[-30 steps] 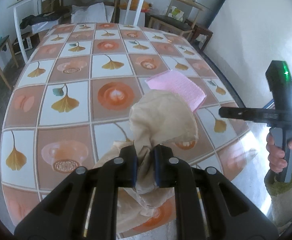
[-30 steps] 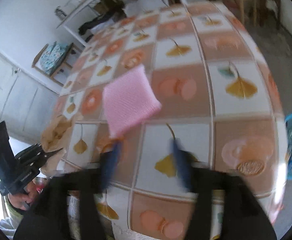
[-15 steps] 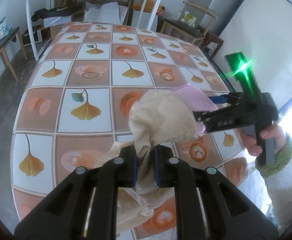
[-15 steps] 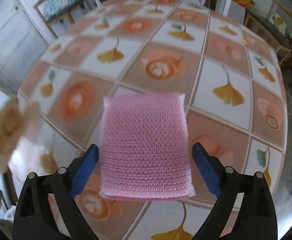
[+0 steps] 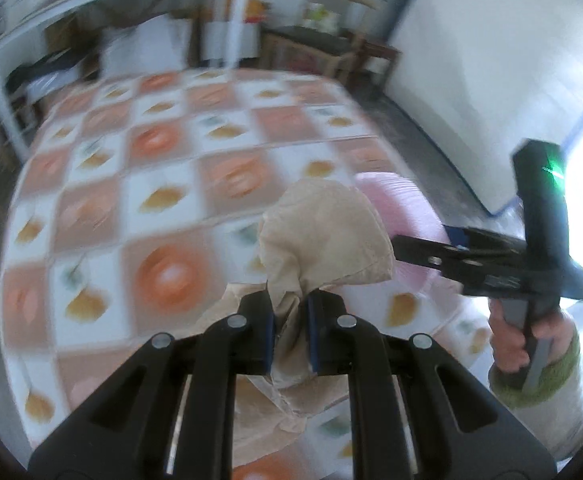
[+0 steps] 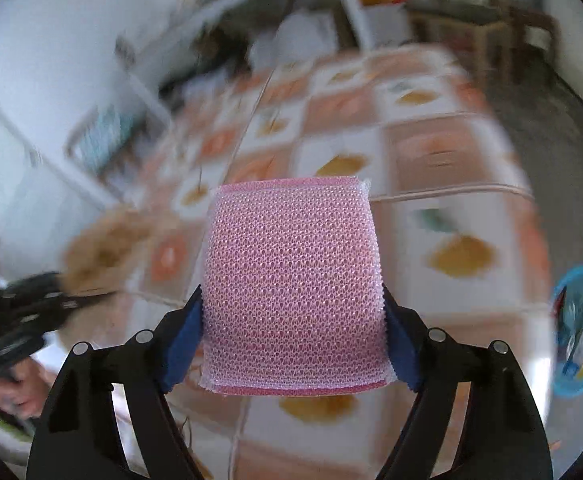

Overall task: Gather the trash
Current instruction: 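Carry the cloth and sponge over the blue wastebasket and open both grippers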

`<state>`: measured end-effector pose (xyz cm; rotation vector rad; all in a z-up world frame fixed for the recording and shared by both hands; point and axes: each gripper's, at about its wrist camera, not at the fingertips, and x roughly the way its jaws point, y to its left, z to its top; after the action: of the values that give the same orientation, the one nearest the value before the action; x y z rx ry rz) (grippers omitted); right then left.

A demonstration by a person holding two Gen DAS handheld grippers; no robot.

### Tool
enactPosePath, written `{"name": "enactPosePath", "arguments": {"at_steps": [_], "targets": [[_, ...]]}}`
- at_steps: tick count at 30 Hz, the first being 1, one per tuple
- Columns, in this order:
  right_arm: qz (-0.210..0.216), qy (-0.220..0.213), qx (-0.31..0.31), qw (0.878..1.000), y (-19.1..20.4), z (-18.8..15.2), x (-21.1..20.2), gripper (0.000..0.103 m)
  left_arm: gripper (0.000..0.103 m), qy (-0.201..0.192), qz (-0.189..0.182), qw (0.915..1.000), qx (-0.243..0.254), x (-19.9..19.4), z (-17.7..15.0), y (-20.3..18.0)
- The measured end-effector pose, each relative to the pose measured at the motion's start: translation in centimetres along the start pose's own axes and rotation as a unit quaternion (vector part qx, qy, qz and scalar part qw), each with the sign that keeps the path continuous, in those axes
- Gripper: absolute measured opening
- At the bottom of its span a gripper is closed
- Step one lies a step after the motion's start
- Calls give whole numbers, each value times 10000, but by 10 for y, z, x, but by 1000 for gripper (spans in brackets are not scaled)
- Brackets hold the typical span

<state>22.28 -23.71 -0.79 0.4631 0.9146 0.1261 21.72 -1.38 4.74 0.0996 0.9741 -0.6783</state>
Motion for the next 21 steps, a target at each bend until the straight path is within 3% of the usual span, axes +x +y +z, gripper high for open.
{"name": "enactPosePath", "arguments": {"at_steps": [2,5,8,9,11,16,19,21], "targets": [[-57,-457,350,9983,-30,-8,-41,77,11,31,-255,9993,281,11,22,-33],[-327,-1195,1133,9858,-96,-30,-111,77,11,177,-838,9935,749,39,61,-101],[-706,-1724,2216,9572,-176,-67,-167,77,11,652,-1487,9815,1011,84,92,-169],[-791,-1782,2479,9490,-195,-77,-177,77,11,904,-1683,9763,1018,105,101,-192],[-947,-1772,3343,9208,-251,-112,-193,77,12,1405,-1936,9660,980,150,111,-232],[-801,-1652,4566,8705,-332,-172,-187,77,13,2727,-1939,9401,660,277,110,-303],[-656,-1576,5135,8409,-371,-196,-168,77,13,3103,-1706,9331,626,334,103,-327],[-613,-1530,5421,8240,-394,-203,-151,78,13,3405,-1696,9232,551,370,97,-334]]}}
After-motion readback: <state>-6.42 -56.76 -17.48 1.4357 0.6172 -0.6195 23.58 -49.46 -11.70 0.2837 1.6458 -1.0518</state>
